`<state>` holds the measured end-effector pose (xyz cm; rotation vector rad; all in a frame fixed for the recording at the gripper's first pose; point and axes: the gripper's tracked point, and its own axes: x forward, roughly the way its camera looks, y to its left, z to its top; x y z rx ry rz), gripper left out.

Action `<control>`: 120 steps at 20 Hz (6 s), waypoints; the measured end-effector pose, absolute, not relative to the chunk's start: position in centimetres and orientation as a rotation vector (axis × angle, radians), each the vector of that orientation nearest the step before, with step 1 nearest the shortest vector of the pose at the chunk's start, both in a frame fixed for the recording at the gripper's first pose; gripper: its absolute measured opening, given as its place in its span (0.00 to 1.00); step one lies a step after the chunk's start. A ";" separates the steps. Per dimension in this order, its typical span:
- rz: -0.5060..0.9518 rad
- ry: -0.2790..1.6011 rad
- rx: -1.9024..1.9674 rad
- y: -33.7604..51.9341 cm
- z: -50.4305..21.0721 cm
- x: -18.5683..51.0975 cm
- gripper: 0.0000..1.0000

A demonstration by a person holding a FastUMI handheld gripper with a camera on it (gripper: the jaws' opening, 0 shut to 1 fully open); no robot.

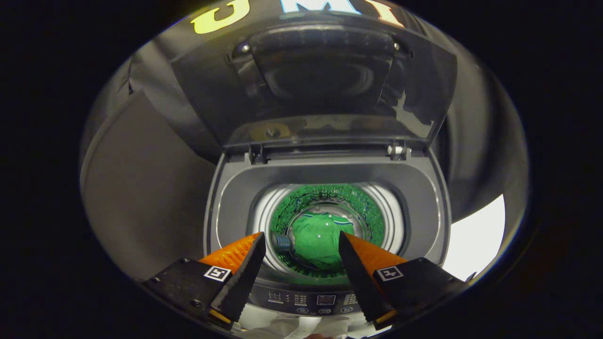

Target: Put the clothes into the washing machine and then close the washing machine lid.

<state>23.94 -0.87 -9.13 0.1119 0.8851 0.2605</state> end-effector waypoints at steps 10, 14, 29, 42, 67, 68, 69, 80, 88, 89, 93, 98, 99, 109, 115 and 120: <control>0.305 0.557 0.042 -4.8 8.4 25.8 0.96; 0.318 0.461 0.061 -5.1 13.6 26.6 0.96; 0.287 0.522 0.223 -2.5 15.7 38.3 0.96; 0.233 0.747 0.077 -1.9 8.5 42.9 0.97; 0.251 0.511 0.102 -2.4 8.0 37.1 0.97; 0.250 0.511 0.101 -2.4 7.9 36.8 0.97; 0.247 0.507 0.103 -2.5 7.9 36.6 0.97; 0.200 0.451 0.089 -2.7 6.9 34.2 0.97; 0.191 0.434 0.093 -2.9 5.6 31.7 0.97; 0.188 0.431 0.094 -3.0 5.4 31.2 0.97; 0.167 0.457 0.094 -3.1 2.5 28.1 0.97; 0.177 0.550 0.114 -2.3 -4.0 23.5 0.96; 0.177 0.560 0.117 -2.1 -4.9 22.4 0.96; 0.202 0.423 0.074 -1.2 -3.7 15.7 0.96; 0.238 0.273 0.112 -1.4 -2.1 9.1 0.96; 0.235 0.075 0.016 -3.0 -0.1 3.2 0.96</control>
